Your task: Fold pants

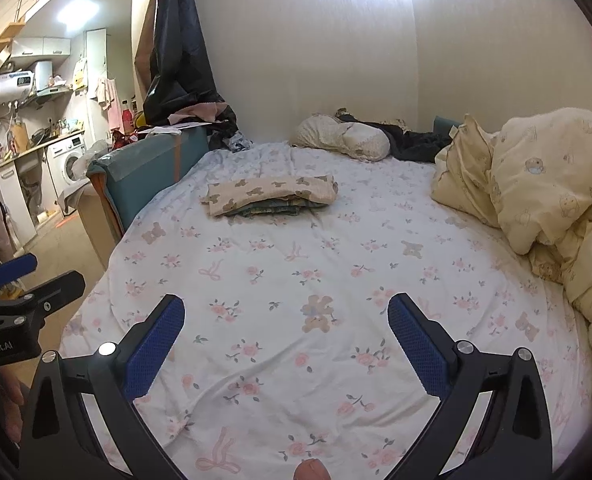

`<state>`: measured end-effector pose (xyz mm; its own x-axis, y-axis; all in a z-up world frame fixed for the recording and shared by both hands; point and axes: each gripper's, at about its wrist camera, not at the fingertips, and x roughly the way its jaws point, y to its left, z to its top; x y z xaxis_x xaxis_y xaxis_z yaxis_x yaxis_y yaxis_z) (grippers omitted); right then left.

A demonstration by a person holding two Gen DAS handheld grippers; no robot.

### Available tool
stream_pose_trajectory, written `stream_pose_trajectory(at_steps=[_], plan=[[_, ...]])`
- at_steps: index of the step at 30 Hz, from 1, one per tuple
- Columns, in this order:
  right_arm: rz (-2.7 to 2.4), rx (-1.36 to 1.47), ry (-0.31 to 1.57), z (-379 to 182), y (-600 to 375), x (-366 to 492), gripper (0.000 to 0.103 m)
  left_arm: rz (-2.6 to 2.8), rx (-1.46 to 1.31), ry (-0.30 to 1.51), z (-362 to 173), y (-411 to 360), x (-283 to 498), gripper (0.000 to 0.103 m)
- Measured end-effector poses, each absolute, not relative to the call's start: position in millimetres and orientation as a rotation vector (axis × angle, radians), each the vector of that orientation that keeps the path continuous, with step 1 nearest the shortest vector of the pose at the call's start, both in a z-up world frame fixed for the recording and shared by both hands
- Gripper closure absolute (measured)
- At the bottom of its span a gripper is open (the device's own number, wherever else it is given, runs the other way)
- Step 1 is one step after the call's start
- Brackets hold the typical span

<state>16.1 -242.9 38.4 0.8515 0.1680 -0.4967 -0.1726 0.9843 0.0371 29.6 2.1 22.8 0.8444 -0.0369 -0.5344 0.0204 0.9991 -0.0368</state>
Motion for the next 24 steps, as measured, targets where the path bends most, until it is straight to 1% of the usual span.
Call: stream_pose_trajectory(at_steps=[24], plan=[[0.195,-0.001,0.522,35.7,-242.4,17.9,0.000,-0.020,-0.018,0.567,21.8,2.3,28.1,0.001]])
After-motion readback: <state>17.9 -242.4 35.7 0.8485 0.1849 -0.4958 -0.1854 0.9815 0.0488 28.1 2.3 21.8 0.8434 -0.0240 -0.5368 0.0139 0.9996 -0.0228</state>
